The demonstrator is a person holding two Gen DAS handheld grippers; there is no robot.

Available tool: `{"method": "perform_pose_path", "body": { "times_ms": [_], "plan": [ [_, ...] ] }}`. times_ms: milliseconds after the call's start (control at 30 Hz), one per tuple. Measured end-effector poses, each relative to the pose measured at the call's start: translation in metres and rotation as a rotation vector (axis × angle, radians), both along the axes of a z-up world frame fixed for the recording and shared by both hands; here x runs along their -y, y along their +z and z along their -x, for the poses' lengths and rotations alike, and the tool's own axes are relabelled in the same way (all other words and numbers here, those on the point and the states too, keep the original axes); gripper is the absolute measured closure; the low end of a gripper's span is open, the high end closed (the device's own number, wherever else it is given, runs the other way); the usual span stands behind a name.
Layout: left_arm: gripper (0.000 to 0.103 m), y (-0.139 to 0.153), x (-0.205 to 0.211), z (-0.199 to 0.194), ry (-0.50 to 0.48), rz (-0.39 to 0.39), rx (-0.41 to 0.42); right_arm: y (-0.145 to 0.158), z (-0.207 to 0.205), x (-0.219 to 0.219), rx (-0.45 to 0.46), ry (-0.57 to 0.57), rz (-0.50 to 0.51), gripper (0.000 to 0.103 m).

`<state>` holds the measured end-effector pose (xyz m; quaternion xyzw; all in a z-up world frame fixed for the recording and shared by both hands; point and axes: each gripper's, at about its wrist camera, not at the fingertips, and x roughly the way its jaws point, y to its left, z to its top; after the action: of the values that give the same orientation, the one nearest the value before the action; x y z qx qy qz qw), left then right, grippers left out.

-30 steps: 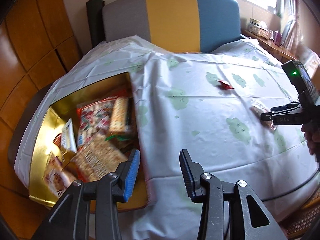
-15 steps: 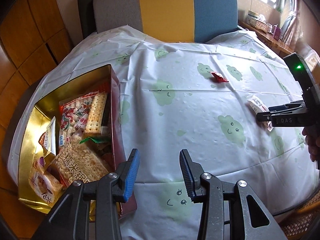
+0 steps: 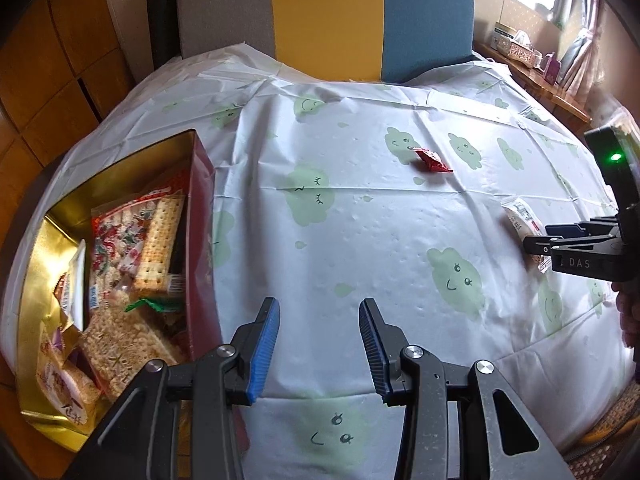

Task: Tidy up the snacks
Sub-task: 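Grasp the biscuit packet with the right gripper while the left gripper reaches toward the second red candy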

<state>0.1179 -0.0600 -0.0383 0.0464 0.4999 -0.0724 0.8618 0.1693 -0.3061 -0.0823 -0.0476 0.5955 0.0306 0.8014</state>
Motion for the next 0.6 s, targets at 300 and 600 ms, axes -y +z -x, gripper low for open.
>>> {"method": "perform_pose_path", "body": {
  "times_ms": [300,600],
  "plan": [
    [0.056,-0.011,0.014,-0.015,-0.003,0.04,-0.023,-0.005,-0.01,0.025,-0.024,-0.12,0.003,0.062],
    [0.049,-0.022,0.02,-0.041,0.027,0.084,-0.105,-0.007,-0.014,0.037,-0.026,-0.162,-0.093,0.058]
  ]
}}
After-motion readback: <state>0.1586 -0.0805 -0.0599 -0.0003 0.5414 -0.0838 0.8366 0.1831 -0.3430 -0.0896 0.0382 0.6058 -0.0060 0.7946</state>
